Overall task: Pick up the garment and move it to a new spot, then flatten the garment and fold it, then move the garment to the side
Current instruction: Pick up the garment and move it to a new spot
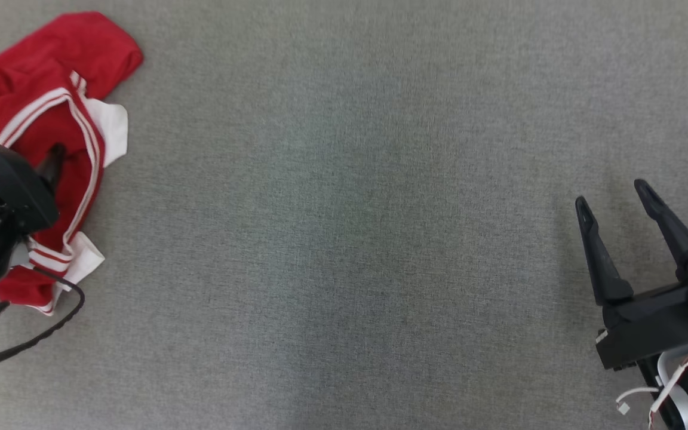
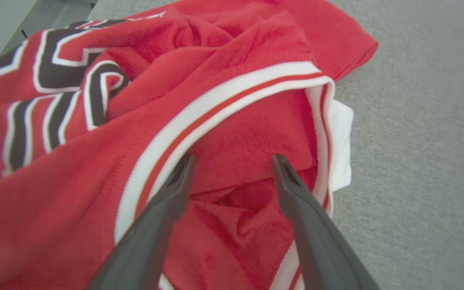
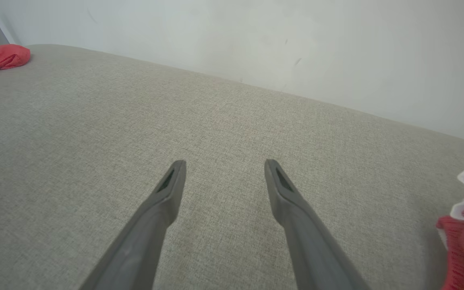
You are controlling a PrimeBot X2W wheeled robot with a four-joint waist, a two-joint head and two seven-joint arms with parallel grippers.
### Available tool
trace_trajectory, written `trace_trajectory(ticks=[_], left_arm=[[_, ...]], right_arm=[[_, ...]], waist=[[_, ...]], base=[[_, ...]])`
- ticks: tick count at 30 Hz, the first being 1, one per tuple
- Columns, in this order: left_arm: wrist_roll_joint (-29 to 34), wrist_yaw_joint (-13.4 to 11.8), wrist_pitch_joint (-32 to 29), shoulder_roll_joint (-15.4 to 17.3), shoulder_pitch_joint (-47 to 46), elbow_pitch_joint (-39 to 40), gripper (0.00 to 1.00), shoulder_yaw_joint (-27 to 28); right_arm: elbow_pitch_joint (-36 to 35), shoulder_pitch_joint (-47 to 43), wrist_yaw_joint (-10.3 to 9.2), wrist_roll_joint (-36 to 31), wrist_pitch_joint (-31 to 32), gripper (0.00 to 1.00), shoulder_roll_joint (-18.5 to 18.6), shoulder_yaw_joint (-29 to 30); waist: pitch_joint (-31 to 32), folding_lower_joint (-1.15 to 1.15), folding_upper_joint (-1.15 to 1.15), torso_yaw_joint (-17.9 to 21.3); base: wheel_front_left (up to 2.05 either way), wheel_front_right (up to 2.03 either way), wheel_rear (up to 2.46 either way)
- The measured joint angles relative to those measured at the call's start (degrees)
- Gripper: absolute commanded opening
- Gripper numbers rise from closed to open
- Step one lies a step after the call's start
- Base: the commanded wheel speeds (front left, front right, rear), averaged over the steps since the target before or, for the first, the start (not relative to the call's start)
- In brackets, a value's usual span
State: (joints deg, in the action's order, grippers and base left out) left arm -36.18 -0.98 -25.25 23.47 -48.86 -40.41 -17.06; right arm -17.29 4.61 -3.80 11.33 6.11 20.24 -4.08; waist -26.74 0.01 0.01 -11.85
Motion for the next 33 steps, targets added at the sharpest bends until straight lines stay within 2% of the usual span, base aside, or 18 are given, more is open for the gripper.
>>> trace_trajectory(ticks=[10,11,12,18,23,30,33], left_arm=[[2.47,-1.31,0.18,-0.07,-2.07,-4.74,1.00,-0.85],[2.46,-1.51,0.43,-0.20,-2.09,-5.04,0.46,-0.87],[2.46,-1.52,0.74,-0.37,-2.09,-5.26,0.00,-0.88],[2.65,-1.43,1.98,-1.20,-2.84,-7.04,0.00,-1.77],[3.33,0.36,3.75,-2.42,-3.30,-7.47,0.00,-2.78],[4.50,5.38,8.64,-6.97,-3.41,-4.25,0.00,-6.66],[5.08,6.14,10.37,-7.94,-3.53,-2.16,0.00,-7.84]], right_arm=[[-0.86,0.95,0.00,-0.57,1.47,1.00,0.10,-0.31],[-0.92,0.92,-0.01,-0.65,1.53,1.00,0.12,-0.30],[-1.04,0.90,-0.07,-0.79,1.54,1.00,0.15,-0.29],[-0.34,1.12,-0.23,-0.87,2.01,1.00,0.15,-0.41],[1.31,1.94,-0.23,-0.86,1.93,1.00,-0.76,-1.29],[6.14,2.65,-0.32,0.43,-0.04,1.00,-3.00,-1.64],[7.65,2.68,-0.32,1.05,-0.91,1.00,-4.39,-2.12]], waist=[[-2.86,-0.01,0.00,0.04],[-2.83,-0.01,0.00,0.07],[-2.83,-0.01,0.00,0.09],[-2.30,-0.02,0.00,0.12],[-0.81,-0.01,0.00,0.11],[3.39,-0.01,-0.01,0.29],[5.50,-0.02,-0.01,0.46]], base=[[0.00,0.00,0.00],[0.00,0.00,0.00],[0.00,0.00,0.00],[0.00,0.00,0.00],[0.00,0.00,0.00],[0.00,0.00,0.00],[0.00,0.00,0.00]])
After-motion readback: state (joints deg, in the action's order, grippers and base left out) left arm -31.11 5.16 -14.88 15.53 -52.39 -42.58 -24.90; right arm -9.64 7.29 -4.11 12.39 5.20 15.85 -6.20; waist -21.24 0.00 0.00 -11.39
